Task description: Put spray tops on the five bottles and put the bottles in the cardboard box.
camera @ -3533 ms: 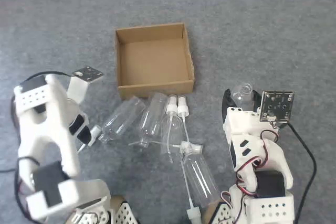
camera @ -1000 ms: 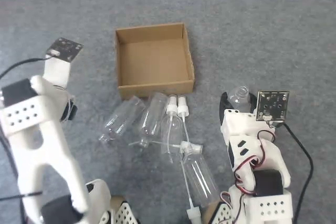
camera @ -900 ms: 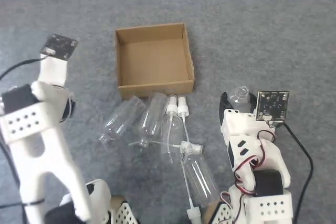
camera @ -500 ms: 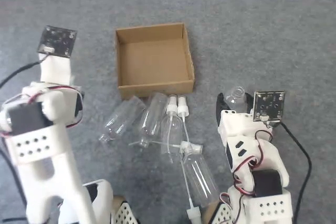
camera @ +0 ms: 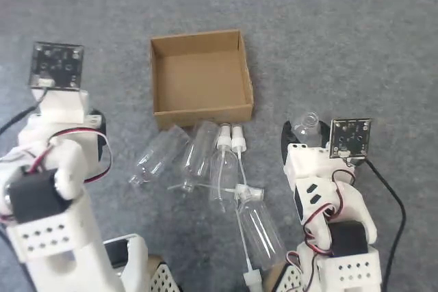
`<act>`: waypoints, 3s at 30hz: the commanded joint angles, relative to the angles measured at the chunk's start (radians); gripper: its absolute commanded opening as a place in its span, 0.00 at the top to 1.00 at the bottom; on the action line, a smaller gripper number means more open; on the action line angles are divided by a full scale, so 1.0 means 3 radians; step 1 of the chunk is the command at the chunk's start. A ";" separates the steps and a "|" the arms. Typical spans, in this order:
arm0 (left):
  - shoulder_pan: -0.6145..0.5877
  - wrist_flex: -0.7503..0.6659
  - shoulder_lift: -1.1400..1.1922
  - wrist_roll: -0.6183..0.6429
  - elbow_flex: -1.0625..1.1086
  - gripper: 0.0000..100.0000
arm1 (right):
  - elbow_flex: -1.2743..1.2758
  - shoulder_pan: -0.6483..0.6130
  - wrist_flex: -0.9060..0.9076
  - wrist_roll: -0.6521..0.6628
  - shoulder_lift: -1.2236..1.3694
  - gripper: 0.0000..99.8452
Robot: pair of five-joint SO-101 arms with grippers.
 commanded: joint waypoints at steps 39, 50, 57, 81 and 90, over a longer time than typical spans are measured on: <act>0.1718 -0.1453 -0.0159 0.1504 -0.0136 0.99 | -0.0072 -0.0033 -0.0069 0.0005 -0.0069 0.97; 0.2179 -0.1867 -0.0159 0.1504 -0.0141 0.99 | -0.0046 -0.0437 -0.0192 0.0384 -0.0069 0.97; 0.2189 -0.2117 -0.0159 0.1693 -0.0141 0.99 | 0.0015 -0.0642 -0.0238 0.0557 -0.0069 0.97; 0.2501 -0.2184 -0.0159 0.1831 -0.0064 0.99 | 0.0399 -0.1056 -0.0647 0.0982 -0.0064 0.97; 0.2736 -0.2209 -0.0159 0.1816 0.0115 0.99 | 0.0399 -0.1107 -0.0632 0.0982 -0.0064 0.97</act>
